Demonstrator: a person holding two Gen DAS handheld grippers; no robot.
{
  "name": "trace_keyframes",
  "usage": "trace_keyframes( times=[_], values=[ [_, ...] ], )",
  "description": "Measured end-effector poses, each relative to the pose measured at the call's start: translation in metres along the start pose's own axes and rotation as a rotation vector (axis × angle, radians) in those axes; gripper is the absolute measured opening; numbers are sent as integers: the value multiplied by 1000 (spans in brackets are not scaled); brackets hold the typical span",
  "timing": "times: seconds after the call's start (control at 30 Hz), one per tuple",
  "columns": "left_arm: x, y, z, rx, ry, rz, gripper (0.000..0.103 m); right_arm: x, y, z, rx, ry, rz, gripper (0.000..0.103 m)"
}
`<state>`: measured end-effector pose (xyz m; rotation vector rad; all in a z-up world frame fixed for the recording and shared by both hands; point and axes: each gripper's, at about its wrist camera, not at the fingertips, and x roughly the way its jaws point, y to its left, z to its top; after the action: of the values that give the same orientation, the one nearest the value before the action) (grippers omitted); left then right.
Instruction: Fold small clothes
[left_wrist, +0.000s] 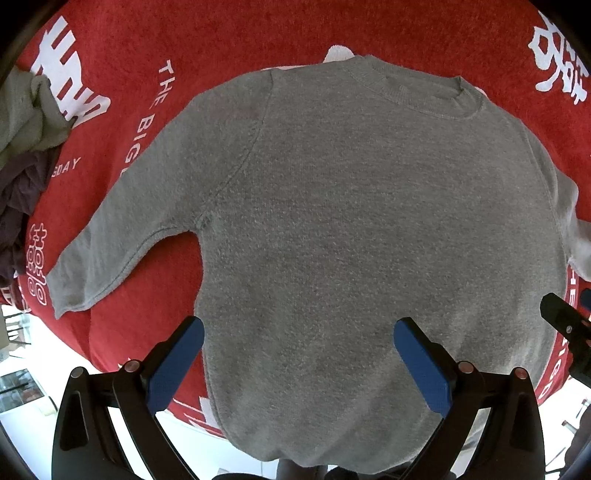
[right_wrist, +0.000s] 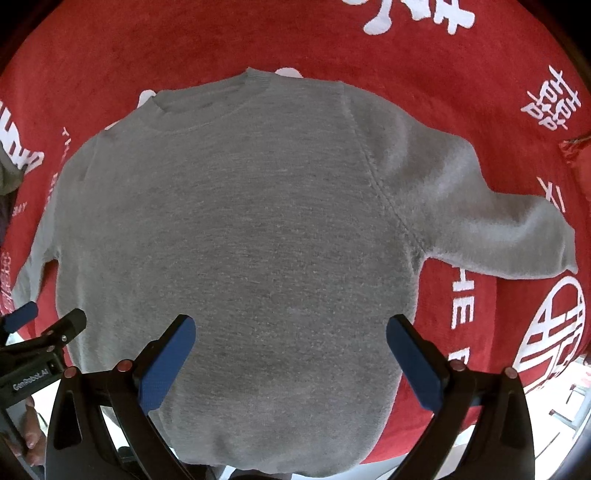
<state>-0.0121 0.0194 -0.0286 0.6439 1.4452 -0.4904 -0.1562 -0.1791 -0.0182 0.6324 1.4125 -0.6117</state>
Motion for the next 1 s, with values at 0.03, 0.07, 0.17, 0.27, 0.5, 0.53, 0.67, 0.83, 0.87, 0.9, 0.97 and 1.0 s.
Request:
trace_keyframes(
  times=[0.03,0.07,0.17,0.27,0.5,0.53,0.67,0.83,0.87,0.9,0.97,1.0],
  values=[
    [0,0,0,-1,-1,0,103,0,0,0,-5,0,-3,103],
    [-1,0,-1,-2,-1,-1,103,0,1,0,-9,0,-4,103],
    [-1,1,-1,-7,-2,-2,103,1,3,1,-9,0,-1,103],
    [-1,2,-2,-4,-1,-1,103,2,4,1,-15,-4,-5,103],
    [0,6,-2,-7,-3,-5,103,3,6,2,-17,-6,-10,103],
    [0,6,-3,-7,-3,-4,103,3,6,2,-17,-6,-10,103],
    [0,7,-4,-5,-10,-3,103,3,7,1,-17,-2,-14,103],
    [1,9,-5,-6,-11,-4,103,4,8,2,-19,0,-14,103],
    [1,10,-5,-8,-10,-4,103,4,8,2,-18,1,-14,103],
    [2,10,-6,-9,-9,-5,103,4,9,2,-17,2,-14,103],
    [2,11,-6,-10,-9,-6,103,5,10,3,-15,3,-13,103],
    [2,12,-6,-11,-9,-6,103,5,10,3,-15,3,-15,103]
  ],
)
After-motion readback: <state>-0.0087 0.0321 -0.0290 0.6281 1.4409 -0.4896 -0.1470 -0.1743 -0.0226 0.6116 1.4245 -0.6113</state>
